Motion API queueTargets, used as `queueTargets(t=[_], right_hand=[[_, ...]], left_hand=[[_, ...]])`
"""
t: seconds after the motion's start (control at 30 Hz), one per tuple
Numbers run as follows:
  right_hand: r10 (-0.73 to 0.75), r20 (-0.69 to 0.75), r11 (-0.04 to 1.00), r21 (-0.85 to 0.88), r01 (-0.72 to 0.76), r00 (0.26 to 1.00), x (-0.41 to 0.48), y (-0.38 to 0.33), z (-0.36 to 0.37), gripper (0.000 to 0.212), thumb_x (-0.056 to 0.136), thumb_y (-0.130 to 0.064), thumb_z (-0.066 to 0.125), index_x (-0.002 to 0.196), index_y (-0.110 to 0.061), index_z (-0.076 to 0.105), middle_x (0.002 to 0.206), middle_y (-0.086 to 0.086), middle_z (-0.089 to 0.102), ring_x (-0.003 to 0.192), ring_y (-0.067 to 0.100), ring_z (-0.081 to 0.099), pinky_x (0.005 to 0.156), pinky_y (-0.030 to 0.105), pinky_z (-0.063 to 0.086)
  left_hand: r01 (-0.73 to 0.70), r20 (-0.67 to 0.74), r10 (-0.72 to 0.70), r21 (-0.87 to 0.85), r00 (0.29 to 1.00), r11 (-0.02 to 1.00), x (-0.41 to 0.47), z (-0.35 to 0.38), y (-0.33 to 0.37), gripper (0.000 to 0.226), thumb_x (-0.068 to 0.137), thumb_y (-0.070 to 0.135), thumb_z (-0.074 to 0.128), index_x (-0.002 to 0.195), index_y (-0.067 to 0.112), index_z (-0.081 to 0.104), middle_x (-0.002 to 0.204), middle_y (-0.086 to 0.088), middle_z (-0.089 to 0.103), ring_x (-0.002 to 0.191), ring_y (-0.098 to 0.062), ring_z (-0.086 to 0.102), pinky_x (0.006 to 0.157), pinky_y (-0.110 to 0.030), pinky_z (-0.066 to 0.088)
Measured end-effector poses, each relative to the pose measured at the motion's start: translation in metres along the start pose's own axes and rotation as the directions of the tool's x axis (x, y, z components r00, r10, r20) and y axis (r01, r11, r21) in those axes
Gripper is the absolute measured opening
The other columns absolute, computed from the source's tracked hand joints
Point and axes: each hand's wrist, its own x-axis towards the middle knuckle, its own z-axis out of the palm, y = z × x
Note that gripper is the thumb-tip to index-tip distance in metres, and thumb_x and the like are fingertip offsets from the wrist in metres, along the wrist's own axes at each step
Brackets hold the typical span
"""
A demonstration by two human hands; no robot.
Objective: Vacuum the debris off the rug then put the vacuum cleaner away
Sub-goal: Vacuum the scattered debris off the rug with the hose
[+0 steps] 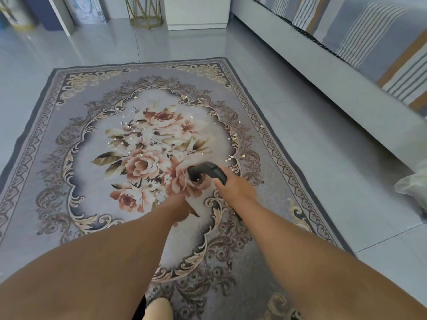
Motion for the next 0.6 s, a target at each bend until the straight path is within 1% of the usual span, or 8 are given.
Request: queueTargets(t=[0.03, 0.1, 0.2, 0.27, 0.3, 0.4, 0.5, 0.6], right_hand=[[-0.005, 0.003, 1.0, 0.027, 0.004, 1.0, 0.006, 0.0, 0.0, 0.051, 0.096, -0.057, 0.036, 0.144, -0.04, 0.029, 0.122, 0.01, 0.062, 0.106, 0.034, 0.061, 0.085, 0.042, 0.049], [-0.012, 0.023, 0.998, 0.056, 0.011, 1.0, -0.007, 0.009, -0.002, 0.054, 0.096, -0.058, 0.036, 0.145, -0.04, 0.027, 0.123, 0.01, 0.062, 0.107, 0.034, 0.06, 0.086, 0.043, 0.049], [-0.005, 0.053, 0.999, 0.037, 0.003, 0.999, -0.058, 0.041, 0.002, 0.057, 0.097, -0.06, 0.035, 0.149, -0.044, 0.019, 0.119, 0.008, 0.063, 0.102, 0.032, 0.062, 0.083, 0.04, 0.051], [0.008, 0.059, 0.999, 0.032, -0.01, 0.998, -0.071, 0.052, 0.005, 0.057, 0.096, -0.061, 0.033, 0.149, -0.047, 0.016, 0.114, 0.007, 0.065, 0.097, 0.03, 0.063, 0.078, 0.038, 0.052], [0.014, 0.042, 0.999, 0.033, -0.015, 0.999, -0.064, 0.053, 0.005, 0.056, 0.096, -0.061, 0.033, 0.149, -0.047, 0.018, 0.115, 0.007, 0.065, 0.098, 0.03, 0.063, 0.079, 0.039, 0.051], [0.049, 0.018, 0.994, 0.099, -0.051, 0.999, -0.026, 0.037, 0.002, 0.055, 0.097, -0.059, 0.036, 0.148, -0.04, 0.027, 0.125, 0.009, 0.061, 0.109, 0.032, 0.059, 0.087, 0.041, 0.049], [0.032, 0.016, 0.987, 0.155, -0.034, 0.999, 0.002, 0.023, 0.0, 0.055, 0.096, -0.058, 0.037, 0.146, -0.038, 0.03, 0.128, 0.009, 0.06, 0.112, 0.033, 0.058, 0.091, 0.043, 0.049], [0.025, 0.018, 0.983, 0.183, -0.028, 1.0, -0.007, 0.037, 0.003, 0.055, 0.096, -0.057, 0.038, 0.147, -0.038, 0.03, 0.126, 0.01, 0.061, 0.111, 0.033, 0.059, 0.091, 0.043, 0.049]], left_hand=[[0.019, 0.014, -0.019, 0.008, 1.0, 1.0, 0.001, -0.003, 0.004, 0.008, 0.096, 0.012, 0.052, 0.103, 0.01, 0.056, 0.101, -0.007, 0.06, 0.072, -0.018, 0.061, 0.049, -0.019, 0.047], [0.034, 0.023, -0.034, 0.027, 0.999, 0.999, 0.003, -0.005, 0.01, 0.017, 0.094, 0.016, 0.057, 0.104, 0.002, 0.057, 0.101, -0.009, 0.062, 0.082, -0.022, 0.067, 0.05, -0.019, 0.048], [0.032, 0.018, -0.033, 0.035, 0.999, 0.999, 0.01, 0.002, 0.011, 0.033, 0.096, 0.011, 0.053, 0.125, -0.004, 0.052, 0.114, -0.011, 0.066, 0.085, -0.021, 0.07, 0.052, -0.021, 0.051], [0.023, -0.003, -0.023, 0.041, 1.0, 0.999, 0.012, 0.007, 0.004, 0.039, 0.096, 0.007, 0.048, 0.135, 0.002, 0.046, 0.122, -0.012, 0.062, 0.081, -0.021, 0.068, 0.042, -0.018, 0.047], [0.021, -0.006, -0.021, 0.031, 1.0, 0.999, 0.011, 0.009, 0.002, 0.04, 0.096, 0.006, 0.047, 0.136, 0.003, 0.046, 0.118, -0.01, 0.063, 0.076, -0.019, 0.065, 0.037, -0.016, 0.045], [0.021, 0.023, -0.021, 0.014, 1.0, 1.0, 0.007, 0.011, -0.002, 0.033, 0.096, 0.006, 0.048, 0.129, 0.003, 0.053, 0.085, 0.0, 0.06, 0.062, -0.012, 0.059, 0.037, -0.016, 0.043], [0.007, 0.013, -0.008, 0.005, 1.0, 1.0, 0.007, 0.007, 0.002, 0.025, 0.095, 0.009, 0.052, 0.119, 0.004, 0.055, 0.096, -0.007, 0.064, 0.062, -0.011, 0.059, 0.039, -0.017, 0.044], [0.002, -0.012, -0.002, 0.004, 1.0, 1.0, 0.013, 0.008, 0.004, 0.04, 0.094, 0.009, 0.053, 0.134, 0.006, 0.048, 0.107, -0.011, 0.064, 0.063, -0.013, 0.064, 0.033, -0.016, 0.043]])
